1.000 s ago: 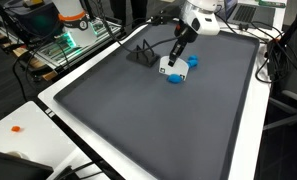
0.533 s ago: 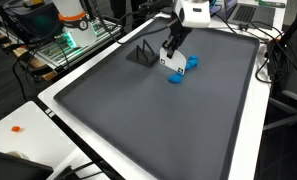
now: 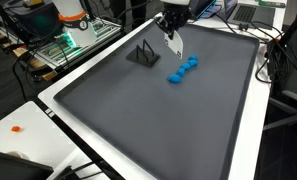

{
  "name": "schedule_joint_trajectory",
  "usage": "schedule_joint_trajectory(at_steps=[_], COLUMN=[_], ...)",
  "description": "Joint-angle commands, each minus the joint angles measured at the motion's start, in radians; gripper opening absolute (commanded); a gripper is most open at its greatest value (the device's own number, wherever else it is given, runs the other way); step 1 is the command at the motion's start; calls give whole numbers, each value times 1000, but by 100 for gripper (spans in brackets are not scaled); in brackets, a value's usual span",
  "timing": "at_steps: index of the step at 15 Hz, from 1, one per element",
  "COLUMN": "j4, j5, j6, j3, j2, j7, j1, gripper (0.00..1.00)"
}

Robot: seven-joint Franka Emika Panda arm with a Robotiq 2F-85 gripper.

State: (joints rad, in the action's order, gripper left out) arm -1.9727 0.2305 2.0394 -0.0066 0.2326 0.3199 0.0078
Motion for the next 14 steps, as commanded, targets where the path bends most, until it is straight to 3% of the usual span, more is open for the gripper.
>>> schedule_joint_trajectory(at_steps=[1, 8, 14], j4=[-110, -265, -368], j5=[96, 179, 167], j6=[30, 134, 212], j3=[1, 2, 12], j2=[-95, -204, -237], j7=[104, 368, 543], j1=[5, 14, 13], gripper=[1, 1, 1])
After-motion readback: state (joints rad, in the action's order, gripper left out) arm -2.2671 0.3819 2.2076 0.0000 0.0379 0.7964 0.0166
